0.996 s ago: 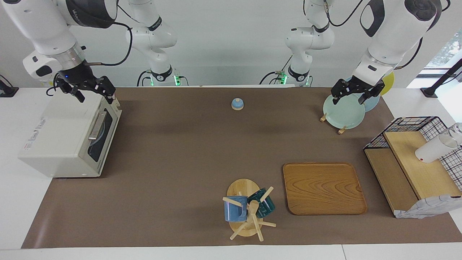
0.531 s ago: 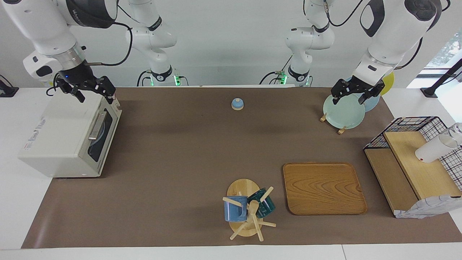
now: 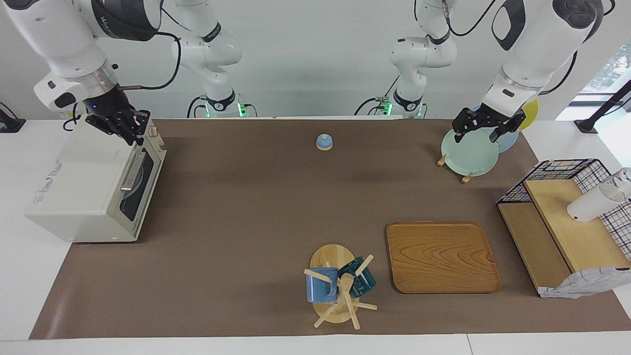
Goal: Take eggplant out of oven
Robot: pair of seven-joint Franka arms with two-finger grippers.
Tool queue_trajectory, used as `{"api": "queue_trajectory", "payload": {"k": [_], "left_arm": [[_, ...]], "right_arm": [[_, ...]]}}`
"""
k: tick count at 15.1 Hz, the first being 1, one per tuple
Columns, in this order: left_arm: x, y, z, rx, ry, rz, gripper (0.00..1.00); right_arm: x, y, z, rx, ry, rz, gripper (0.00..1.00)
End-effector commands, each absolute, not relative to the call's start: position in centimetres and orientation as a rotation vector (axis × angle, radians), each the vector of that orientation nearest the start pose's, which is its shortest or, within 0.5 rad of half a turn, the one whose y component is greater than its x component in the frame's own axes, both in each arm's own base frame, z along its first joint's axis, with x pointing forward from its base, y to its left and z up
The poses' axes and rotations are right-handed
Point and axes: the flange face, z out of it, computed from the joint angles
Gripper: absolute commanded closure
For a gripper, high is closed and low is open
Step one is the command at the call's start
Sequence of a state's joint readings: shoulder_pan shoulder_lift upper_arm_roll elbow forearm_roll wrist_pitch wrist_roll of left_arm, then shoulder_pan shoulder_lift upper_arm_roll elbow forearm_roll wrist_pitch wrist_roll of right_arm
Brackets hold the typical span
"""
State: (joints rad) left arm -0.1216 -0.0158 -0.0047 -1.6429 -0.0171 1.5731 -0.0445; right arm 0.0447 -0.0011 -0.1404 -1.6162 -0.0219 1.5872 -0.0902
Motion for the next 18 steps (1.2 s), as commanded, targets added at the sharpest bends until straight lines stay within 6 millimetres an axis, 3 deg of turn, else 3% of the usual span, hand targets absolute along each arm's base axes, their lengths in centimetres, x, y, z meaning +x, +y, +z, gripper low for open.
{"api": "queue_trajectory", "payload": {"k": [1, 3, 6, 9, 11, 18], "left_arm": [[54.3, -6.8, 59.9, -3.128, 0.13, 0.073, 0.0], [54.3, -6.8, 59.9, -3.128, 0.13, 0.073, 0.0], [54.3, -6.8, 59.9, -3.128, 0.13, 0.073, 0.0], [54.3, -6.8, 59.9, -3.128, 0.13, 0.073, 0.0], [54.3, -6.8, 59.9, -3.128, 0.13, 0.073, 0.0], [54.3, -6.8, 59.9, -3.128, 0.13, 0.073, 0.0]], "right_arm": [[53.2, -7.1, 58.4, -3.189, 0.017, -0.007, 1.0], [52.9, -7.7, 55.6, -3.234, 0.007, -0.067, 1.0], [52.9, -9.2, 52.1, -3.249, 0.111, -0.012, 1.0], [53.2, -10.5, 49.3, -3.32, 0.088, 0.027, 1.0], [53.2, -11.3, 48.1, -3.324, 0.104, 0.012, 1.0], [53.1, -11.0, 47.0, -3.319, 0.164, 0.027, 1.0]]}}
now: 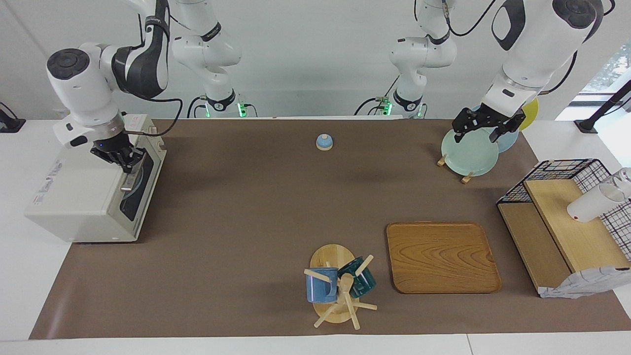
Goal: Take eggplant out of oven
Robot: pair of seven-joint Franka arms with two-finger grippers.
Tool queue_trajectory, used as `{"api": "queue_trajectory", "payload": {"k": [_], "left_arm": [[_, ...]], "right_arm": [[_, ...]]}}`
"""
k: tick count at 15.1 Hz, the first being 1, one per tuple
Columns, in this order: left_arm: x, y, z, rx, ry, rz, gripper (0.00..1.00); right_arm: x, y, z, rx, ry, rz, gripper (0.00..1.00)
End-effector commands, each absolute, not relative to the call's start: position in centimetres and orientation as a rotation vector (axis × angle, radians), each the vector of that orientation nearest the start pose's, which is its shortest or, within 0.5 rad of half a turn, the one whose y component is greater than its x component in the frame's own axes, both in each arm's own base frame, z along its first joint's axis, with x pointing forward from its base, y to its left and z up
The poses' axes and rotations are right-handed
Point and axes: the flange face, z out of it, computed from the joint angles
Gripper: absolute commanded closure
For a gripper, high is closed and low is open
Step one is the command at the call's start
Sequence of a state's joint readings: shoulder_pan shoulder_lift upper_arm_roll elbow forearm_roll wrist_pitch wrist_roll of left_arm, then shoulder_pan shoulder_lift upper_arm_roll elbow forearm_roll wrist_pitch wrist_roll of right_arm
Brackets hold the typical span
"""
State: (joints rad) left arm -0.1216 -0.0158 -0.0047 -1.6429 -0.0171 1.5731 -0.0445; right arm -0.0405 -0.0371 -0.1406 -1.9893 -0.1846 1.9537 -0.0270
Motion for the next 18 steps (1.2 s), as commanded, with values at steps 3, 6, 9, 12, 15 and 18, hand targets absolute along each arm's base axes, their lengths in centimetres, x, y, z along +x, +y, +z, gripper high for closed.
{"api": "queue_trajectory", "payload": {"k": [3, 6, 9, 12, 15, 18], "left_arm": [[54.3, -6.8, 59.9, -3.128, 0.13, 0.073, 0.0], [54.3, -6.8, 59.9, -3.128, 0.13, 0.073, 0.0], [54.3, -6.8, 59.9, -3.128, 0.128, 0.073, 0.0], [54.3, -6.8, 59.9, -3.128, 0.13, 0.073, 0.0], [54.3, -6.8, 59.9, -3.128, 0.128, 0.073, 0.0], [54.3, -6.8, 59.9, -3.128, 0.13, 0.073, 0.0]], "right_arm": [[53.0, -10.6, 45.6, -3.315, 0.153, 0.01, 1.0], [52.9, -9.2, 44.3, -3.262, 0.184, 0.029, 1.0], [53.2, -8.0, 43.6, -3.247, 0.165, 0.04, 1.0], [53.6, -7.6, 42.2, -3.218, 0.172, 0.002, 1.0], [54.9, -5.9, 39.1, -3.184, 0.159, -0.034, 1.0], [55.0, -3.3, 37.5, -3.175, 0.132, -0.083, 1.0]]}}
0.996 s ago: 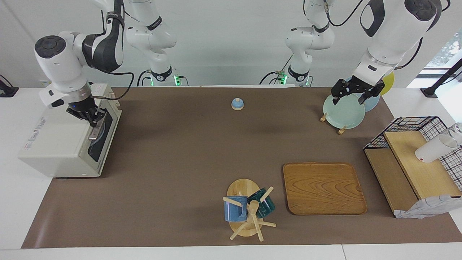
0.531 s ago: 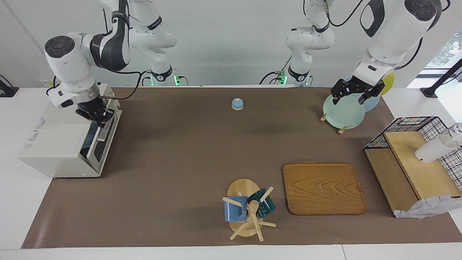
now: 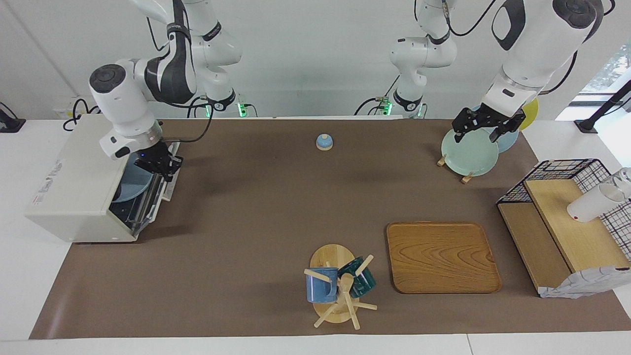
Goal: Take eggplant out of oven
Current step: 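Reach the right gripper into the toaster oven toward the plate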
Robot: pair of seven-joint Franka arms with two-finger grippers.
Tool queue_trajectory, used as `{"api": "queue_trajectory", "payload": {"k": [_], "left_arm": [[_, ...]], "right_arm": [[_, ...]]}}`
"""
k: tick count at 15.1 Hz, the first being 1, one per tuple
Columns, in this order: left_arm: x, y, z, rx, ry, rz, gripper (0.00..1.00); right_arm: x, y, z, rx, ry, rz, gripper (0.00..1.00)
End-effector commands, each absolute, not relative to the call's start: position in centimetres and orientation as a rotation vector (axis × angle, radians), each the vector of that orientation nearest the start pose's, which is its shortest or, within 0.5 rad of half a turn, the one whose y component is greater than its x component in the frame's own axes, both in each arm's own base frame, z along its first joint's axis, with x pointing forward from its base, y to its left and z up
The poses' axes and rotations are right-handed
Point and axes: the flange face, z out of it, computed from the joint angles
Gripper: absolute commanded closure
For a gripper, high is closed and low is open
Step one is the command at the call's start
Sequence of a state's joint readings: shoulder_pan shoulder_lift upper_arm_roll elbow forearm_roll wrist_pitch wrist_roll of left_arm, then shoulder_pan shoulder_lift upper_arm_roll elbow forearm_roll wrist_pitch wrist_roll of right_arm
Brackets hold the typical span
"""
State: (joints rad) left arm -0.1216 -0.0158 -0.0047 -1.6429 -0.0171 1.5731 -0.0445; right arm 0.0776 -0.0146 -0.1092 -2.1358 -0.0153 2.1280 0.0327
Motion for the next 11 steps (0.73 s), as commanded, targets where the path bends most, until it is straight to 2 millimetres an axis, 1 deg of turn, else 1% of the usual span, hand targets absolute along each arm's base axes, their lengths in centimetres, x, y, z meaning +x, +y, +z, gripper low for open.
{"api": "queue_trajectory", "payload": {"k": [1, 4, 6, 7, 8, 9, 11], "left_arm": [[54.3, -6.8, 59.9, -3.128, 0.13, 0.073, 0.0], [54.2, -7.0, 59.9, -3.128, 0.135, 0.073, 0.0], [54.3, -6.8, 59.9, -3.128, 0.125, 0.073, 0.0], [54.2, -7.0, 59.9, -3.127, 0.132, 0.076, 0.0], [54.2, -7.0, 59.9, -3.128, 0.13, 0.073, 0.0], [54.2, -7.2, 59.9, -3.128, 0.135, 0.071, 0.0], [54.1, -7.2, 59.9, -3.127, 0.135, 0.08, 0.0]], "right_arm": [[54.7, -3.2, 36.9, -3.174, 0.131, -0.098, 1.0], [54.4, -3.0, 35.3, -3.173, 0.154, -0.091, 1.0], [54.4, -3.0, 34.6, -3.174, 0.161, -0.082, 1.0], [54.4, -3.0, 34.4, -3.171, 0.183, -0.08, 1.0], [54.6, -2.3, 34.2, -3.163, 0.19, -0.09, 1.0], [54.7, -1.4, 33.4, -3.16, 0.184, -0.09, 1.0], [54.7, -1.1, 32.7, -3.157, 0.209, -0.096, 1.0]]}}
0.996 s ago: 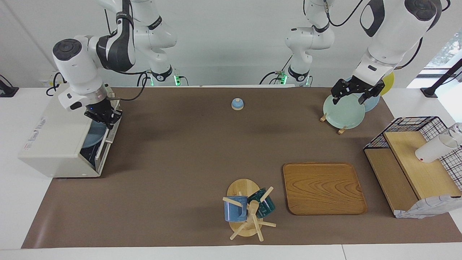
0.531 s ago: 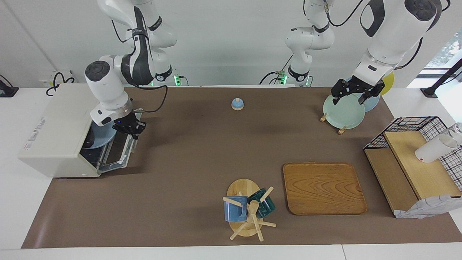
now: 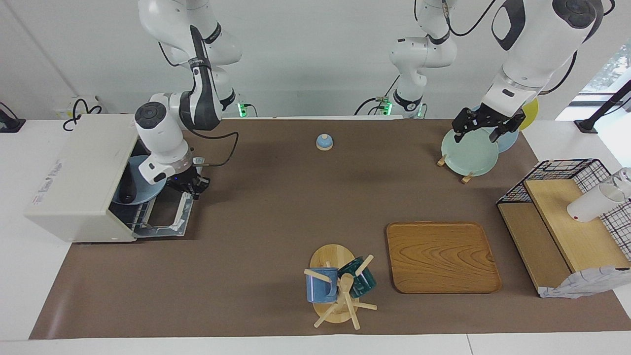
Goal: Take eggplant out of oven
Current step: 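Grasp the light blue plate inside the oven with the right gripper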
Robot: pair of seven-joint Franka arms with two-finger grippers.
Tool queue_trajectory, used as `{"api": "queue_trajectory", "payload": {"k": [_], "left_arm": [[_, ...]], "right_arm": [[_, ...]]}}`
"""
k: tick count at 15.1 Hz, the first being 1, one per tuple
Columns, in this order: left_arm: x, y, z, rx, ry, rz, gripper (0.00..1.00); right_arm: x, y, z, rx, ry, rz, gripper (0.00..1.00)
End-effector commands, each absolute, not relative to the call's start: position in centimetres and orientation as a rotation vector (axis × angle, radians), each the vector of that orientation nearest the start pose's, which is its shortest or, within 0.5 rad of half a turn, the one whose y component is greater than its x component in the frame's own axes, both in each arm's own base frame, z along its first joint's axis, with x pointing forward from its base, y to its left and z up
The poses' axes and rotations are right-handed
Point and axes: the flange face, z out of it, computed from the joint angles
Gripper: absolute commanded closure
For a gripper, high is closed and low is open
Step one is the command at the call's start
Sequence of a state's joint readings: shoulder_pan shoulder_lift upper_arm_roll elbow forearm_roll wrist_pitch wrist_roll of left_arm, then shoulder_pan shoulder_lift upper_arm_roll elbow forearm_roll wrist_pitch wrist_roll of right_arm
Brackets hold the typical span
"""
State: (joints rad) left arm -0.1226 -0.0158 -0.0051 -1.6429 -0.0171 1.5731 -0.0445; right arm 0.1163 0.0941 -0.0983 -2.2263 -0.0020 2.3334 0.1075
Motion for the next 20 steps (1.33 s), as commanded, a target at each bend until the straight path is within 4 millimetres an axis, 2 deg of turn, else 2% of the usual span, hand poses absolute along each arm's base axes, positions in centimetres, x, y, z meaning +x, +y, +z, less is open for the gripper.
{"api": "queue_trajectory", "payload": {"k": [1, 3, 4, 5, 6, 7, 9, 11, 12, 14, 15, 17, 20], "left_arm": [[54.2, -7.4, 59.9, -3.127, 0.135, 0.073, 0.0], [54.3, -7.1, 59.9, -3.128, 0.132, 0.069, 0.0], [54.2, -7.0, 59.9, -3.128, 0.13, 0.071, 0.15], [54.2, -7.0, 59.9, -3.128, 0.125, 0.073, 0.51], [54.2, -7.0, 59.9, -3.127, 0.123, 0.08, 0.97], [54.2, -6.7, 59.9, -3.129, 0.118, 0.081, 1.0], [54.4, -6.1, 59.9, -3.136, 0.099, 0.07, 1.0], [54.4, -6.1, 59.9, -3.136, 0.099, 0.072, 1.0], [54.3, -6.2, 59.9, -3.14, 0.101, 0.073, 1.0], [54.4, -6.1, 59.9, -3.143, 0.096, 0.073, 1.0], [54.3, -6.2, 59.9, -3.145, 0.098, 0.073, 1.0], [54.4, -6.2, 59.9, -3.145, 0.098, 0.071, 0.0], [54.4, -6.2, 60.0, -3.145, 0.103, 0.066, 0.0]], "right_arm": [[54.7, -1.0, 32.5, -3.158, 0.219, -0.091, 1.0], [54.7, -1.0, 32.2, -3.157, 0.228, -0.082, 1.0], [54.7, -1.0, 32.2, -3.156, 0.23, -0.082, 1.0], [54.8, -1.0, 32.3, -3.157, 0.228, -0.082, 1.0], [55.1, -0.6, 32.5, -3.158, 0.214, -0.082, 1.0], [55.7, 0.2, 33.2, -3.159, 0.188, -0.099, 1.0], [56.6, 0.3, 35.7, -3.16, 0.186, -0.063, 1.0], [56.9, -0.3, 37.7, -3.163, 0.203, 0.013, 0.98], [56.6, -0.6, 38.7, -3.161, 0.209, 0.03, 0.85], [55.7, -1.2, 40.3, -3.157, 0.228, 0.07, 0.66], [55.4, -1.9, 40.7, -3.156, 0.242, 0.09, 0.64], [54.8, -4.1, 40.3, -3.152, 0.219, 0.111, 0.62], [54.0, -6.1, 39.9, -3.147, 0.182, 0.141, 0.62]]}}
